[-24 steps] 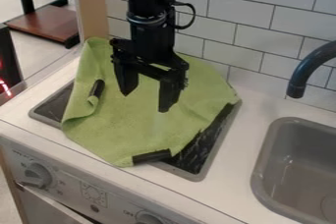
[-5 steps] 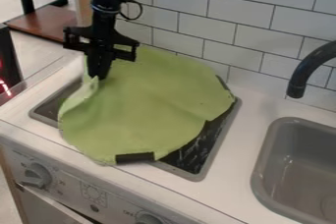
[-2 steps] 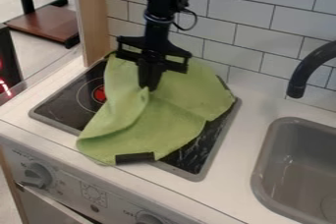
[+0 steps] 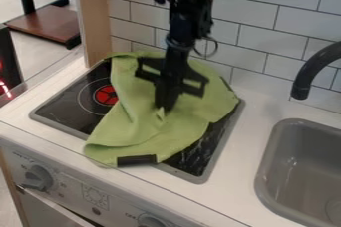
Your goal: Fold the cloth from bottom left to top right
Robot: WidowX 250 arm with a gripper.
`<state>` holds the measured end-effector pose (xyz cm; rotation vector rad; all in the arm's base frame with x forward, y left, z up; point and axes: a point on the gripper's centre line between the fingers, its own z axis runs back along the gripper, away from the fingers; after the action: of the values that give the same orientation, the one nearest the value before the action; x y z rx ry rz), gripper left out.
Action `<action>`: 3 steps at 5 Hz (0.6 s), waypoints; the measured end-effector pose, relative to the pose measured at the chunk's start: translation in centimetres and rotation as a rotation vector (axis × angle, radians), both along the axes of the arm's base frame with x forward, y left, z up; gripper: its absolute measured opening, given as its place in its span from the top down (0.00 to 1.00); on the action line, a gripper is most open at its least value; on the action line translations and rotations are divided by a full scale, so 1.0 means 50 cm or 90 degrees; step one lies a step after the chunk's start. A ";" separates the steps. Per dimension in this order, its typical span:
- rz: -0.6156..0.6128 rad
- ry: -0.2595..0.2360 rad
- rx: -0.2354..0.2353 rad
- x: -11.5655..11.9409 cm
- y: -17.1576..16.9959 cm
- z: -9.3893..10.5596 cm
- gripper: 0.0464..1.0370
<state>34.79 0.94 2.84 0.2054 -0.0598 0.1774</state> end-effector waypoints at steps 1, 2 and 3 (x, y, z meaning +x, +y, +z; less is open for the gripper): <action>-0.013 0.005 0.004 0.004 -0.003 -0.012 0.97; -0.010 0.013 -0.009 0.001 -0.008 -0.015 0.81; 0.008 0.025 -0.026 -0.003 0.003 -0.013 0.59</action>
<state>34.64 1.07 2.19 0.1680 -0.0165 0.1869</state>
